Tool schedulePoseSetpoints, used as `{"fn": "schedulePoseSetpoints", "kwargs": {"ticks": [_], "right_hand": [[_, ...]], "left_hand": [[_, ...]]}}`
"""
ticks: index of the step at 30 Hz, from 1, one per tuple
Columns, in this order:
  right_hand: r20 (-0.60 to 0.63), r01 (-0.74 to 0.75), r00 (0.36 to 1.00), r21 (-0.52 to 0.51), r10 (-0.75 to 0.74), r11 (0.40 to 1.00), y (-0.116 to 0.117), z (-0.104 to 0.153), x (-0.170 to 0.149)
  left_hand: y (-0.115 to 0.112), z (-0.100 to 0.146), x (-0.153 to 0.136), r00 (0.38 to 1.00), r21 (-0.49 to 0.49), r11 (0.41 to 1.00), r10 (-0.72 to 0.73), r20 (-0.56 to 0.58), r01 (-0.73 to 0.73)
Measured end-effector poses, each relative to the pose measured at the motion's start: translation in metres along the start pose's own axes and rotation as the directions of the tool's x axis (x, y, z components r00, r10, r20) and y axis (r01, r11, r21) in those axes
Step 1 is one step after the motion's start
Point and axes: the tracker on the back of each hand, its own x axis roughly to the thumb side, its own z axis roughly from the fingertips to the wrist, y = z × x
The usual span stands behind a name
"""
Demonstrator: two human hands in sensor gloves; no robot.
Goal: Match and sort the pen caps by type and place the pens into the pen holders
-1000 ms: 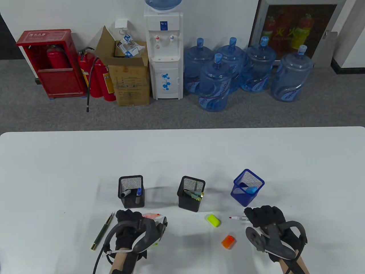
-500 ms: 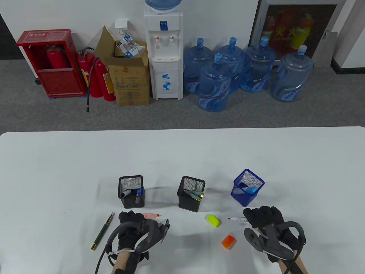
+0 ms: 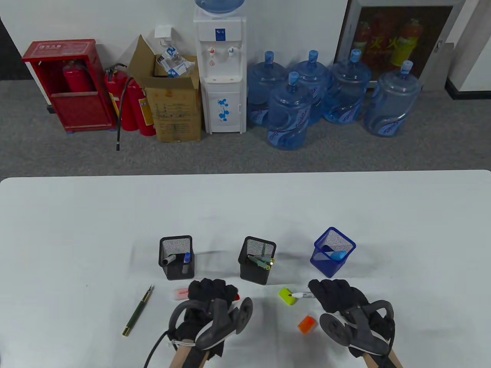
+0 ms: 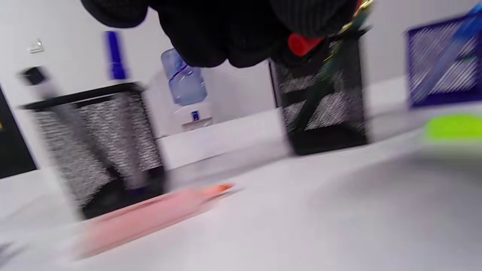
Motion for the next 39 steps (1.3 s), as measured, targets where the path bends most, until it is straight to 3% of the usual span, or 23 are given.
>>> {"fn": "schedulePoseSetpoints", "kwargs": {"ticks": [5, 22, 30, 32, 39], "right_hand": [[0.073, -0.004, 0.997, -0.039, 0.007, 0.999, -0.003, 0.0, 0.024], [0.138, -0.04, 0.989, -0.05, 0.047, 0.998, 0.001, -0.002, 0.052], [0.14, -0.011, 0.99, -0.037, 0.016, 0.999, 0.004, -0.002, 0.052], [0.133, 0.009, 0.991, -0.022, -0.005, 1.0, 0.004, -0.002, 0.054], [0.11, 0.09, 0.99, -0.058, -0.083, 0.994, 0.004, -0.002, 0.046]], "left_hand": [[-0.01, -0.001, 0.037, 0.998, 0.002, 1.0, 0.004, 0.067, -0.004], [-0.016, 0.0, 0.045, 0.996, 0.004, 1.0, -0.027, 0.088, 0.027], [-0.017, -0.002, 0.037, 0.987, 0.027, 0.988, 0.152, 0.054, -0.154], [-0.016, -0.003, 0.037, 0.958, 0.032, 0.958, 0.285, 0.046, -0.286], [-0.013, 0.001, 0.026, 0.889, 0.091, 0.885, 0.45, 0.085, -0.457]]}}
